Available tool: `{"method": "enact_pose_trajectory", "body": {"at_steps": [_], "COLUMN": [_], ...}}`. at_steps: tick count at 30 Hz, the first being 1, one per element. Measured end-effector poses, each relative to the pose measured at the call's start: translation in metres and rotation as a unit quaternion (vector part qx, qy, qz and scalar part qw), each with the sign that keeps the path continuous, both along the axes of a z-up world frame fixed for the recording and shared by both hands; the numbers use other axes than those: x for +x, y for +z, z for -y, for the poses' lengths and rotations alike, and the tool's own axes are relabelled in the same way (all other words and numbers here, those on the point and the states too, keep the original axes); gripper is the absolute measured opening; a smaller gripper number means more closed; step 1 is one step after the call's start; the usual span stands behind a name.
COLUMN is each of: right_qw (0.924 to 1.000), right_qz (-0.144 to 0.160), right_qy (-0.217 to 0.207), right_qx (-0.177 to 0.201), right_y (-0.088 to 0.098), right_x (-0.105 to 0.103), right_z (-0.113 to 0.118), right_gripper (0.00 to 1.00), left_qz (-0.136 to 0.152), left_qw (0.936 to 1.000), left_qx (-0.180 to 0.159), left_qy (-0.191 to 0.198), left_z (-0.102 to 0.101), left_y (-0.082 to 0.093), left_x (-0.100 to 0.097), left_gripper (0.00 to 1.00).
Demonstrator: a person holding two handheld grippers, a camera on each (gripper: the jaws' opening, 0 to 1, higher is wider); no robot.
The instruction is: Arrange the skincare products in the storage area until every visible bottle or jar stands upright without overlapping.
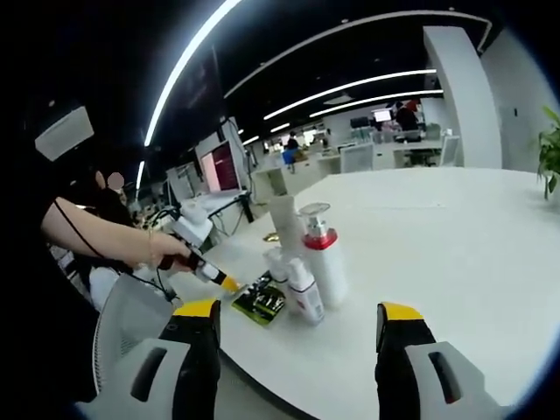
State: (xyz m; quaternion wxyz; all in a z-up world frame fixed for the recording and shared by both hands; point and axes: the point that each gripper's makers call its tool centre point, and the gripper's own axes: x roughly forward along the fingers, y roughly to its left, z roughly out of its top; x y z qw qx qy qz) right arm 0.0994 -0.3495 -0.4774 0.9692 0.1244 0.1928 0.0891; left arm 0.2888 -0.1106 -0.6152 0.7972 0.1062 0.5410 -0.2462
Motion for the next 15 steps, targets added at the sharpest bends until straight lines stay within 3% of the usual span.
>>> {"method": "enact_pose_trajectory", "body": {"at_steps": [15], "right_qw": [1.0], "right_qz": [-0.004], "right_qy": [-0.001], "right_qx": [0.0], "right_y": [-0.0013], "right_x": [-0.0003], "right_z": [0.0004], "right_gripper": [0.75], "left_qz": [-0.007], "left_qw": [0.9998], "left_qx": [-0.016], "left_qy": [0.013], "left_z": [0.0051], "left_y": [-0.0005], "left_x": [-0.0006], "left_gripper": [0.44]}}
